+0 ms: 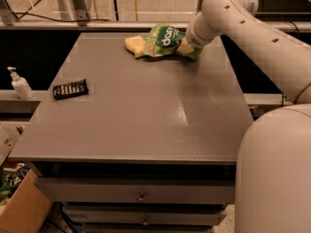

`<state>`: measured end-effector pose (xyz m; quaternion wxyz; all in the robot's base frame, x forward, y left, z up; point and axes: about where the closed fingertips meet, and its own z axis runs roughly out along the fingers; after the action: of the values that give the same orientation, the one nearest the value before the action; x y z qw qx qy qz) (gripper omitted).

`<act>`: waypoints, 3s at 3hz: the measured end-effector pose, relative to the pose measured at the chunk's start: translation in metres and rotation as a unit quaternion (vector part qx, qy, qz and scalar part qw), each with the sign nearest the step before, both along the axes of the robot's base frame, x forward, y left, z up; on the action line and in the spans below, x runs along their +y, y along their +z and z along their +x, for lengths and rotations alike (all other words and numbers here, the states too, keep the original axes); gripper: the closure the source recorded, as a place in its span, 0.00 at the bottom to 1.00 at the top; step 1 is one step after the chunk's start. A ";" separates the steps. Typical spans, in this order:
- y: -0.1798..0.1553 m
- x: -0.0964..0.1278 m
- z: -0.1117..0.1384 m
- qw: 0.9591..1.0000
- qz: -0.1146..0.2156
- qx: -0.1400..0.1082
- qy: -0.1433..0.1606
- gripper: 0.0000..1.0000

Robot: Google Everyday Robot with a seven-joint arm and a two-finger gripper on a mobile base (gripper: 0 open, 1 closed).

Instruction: Move green rice chip bag near sponge

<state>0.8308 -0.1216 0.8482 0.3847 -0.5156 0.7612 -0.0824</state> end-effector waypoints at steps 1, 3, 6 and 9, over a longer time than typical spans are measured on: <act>-0.002 0.001 0.001 1.000 0.001 0.002 0.000 0.59; -0.009 -0.003 0.002 1.000 0.006 0.013 -0.005 0.13; 0.017 -0.010 -0.022 0.999 0.050 0.003 0.019 0.00; 0.057 -0.076 -0.060 0.988 0.153 0.002 0.021 0.00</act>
Offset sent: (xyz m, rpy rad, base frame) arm 0.0061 -0.0084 -0.0046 0.0105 0.0208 -0.0259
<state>0.7712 -0.1981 0.9049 0.4588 -0.4669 0.7547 0.0440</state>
